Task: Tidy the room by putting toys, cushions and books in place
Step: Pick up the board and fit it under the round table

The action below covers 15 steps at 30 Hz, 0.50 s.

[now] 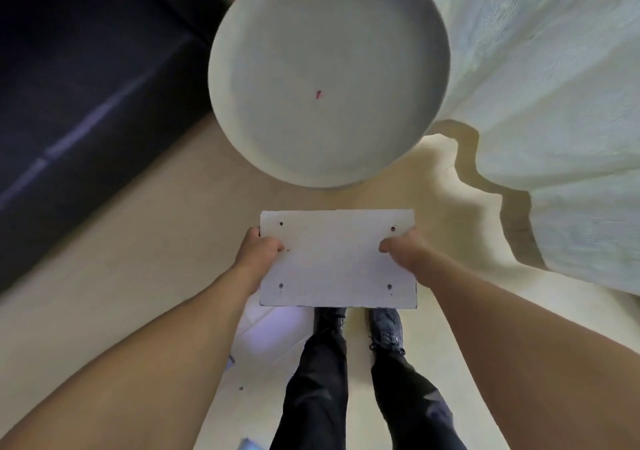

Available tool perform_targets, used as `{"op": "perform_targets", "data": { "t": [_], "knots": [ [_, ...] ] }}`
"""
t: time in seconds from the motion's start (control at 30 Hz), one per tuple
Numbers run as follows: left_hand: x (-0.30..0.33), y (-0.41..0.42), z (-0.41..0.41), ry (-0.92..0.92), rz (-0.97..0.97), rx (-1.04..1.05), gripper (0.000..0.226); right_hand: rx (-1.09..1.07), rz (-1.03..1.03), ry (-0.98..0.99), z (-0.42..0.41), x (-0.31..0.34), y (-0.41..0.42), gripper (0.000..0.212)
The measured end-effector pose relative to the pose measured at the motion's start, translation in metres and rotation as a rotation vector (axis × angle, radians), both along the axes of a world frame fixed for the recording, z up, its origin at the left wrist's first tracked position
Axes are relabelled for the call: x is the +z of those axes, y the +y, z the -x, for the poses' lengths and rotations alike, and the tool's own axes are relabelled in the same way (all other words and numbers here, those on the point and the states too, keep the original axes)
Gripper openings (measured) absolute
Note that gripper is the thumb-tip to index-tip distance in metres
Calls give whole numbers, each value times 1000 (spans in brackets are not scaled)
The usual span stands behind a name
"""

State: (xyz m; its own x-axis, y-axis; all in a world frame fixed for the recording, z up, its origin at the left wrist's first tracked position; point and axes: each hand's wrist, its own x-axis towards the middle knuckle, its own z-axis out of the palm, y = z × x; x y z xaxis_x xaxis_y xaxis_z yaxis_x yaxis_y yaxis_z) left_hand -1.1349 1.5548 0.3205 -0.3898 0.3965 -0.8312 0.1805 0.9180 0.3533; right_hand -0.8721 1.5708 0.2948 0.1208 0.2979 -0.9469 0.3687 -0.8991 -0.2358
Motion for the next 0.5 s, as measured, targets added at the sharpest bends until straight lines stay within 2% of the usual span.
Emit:
{"op": "perform_targets", "data": {
  "t": [0.03,0.13,0.2,0.27,0.43,0.5],
  "knots": [
    [-26,3,2,-3,2,-8,31,-13,3,-15,1,-17,3,79],
    [-86,16,7,3,7,-13,32,-75,-26,6,9,-50,12,36],
    [-117,24,10,6,9,-23,34,-106,-39,13,12,-74,16,21],
    [-135,33,13,2,15,-43,37,-115,-65,10,16,-91,20,18],
    [-159,42,19,-39,22,-61,39,-131,-60,-23,28,-121,26,31],
    [-170,41,22,-82,47,-55,53,-167,-57,-9,29,-130,28,39]
  ]
}}
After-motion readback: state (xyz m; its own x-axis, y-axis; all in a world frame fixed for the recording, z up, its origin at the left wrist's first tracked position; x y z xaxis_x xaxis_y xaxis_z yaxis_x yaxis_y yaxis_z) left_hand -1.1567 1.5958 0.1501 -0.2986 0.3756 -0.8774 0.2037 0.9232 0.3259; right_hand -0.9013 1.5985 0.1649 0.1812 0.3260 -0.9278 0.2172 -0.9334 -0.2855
